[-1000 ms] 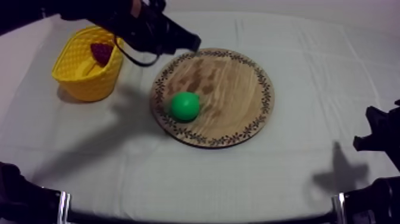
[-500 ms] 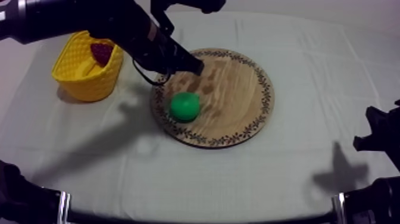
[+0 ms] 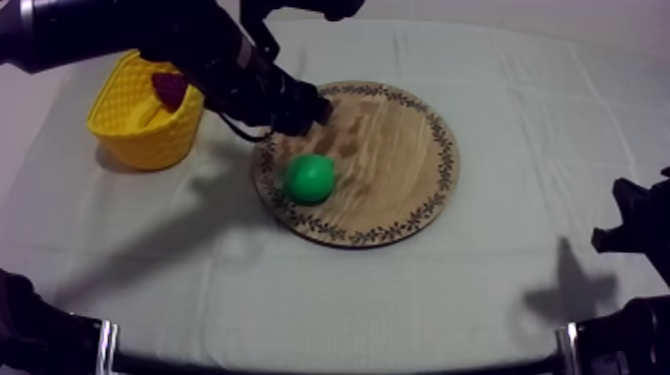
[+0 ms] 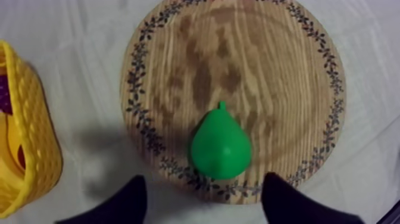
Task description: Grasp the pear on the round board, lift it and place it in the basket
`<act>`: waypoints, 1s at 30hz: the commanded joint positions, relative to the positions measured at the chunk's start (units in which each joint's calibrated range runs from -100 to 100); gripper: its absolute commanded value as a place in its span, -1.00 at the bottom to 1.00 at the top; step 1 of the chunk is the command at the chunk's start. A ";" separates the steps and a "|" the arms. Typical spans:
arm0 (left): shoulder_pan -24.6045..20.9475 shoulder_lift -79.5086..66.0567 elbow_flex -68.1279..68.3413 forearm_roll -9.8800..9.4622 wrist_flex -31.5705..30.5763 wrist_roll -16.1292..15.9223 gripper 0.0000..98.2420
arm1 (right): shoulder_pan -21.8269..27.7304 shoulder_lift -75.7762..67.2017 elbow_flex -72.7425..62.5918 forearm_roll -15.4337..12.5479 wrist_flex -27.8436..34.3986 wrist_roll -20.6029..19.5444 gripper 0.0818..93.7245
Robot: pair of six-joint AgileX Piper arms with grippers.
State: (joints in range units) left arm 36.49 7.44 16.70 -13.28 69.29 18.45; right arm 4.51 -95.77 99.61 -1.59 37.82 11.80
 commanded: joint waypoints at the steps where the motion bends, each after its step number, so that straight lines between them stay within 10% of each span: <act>1: 0.00 -0.05 0.11 -0.03 1.17 0.01 0.81 | 0.01 0.01 0.05 0.00 0.00 0.00 -0.99; 30: -0.89 15.27 -5.35 6.73 4.40 -2.94 0.96 | 0.01 0.01 0.05 0.00 0.00 -0.01 -0.99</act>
State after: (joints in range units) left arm 35.58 21.63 12.19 -6.60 73.62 15.52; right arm 4.51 -95.77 99.61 -1.59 37.82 11.80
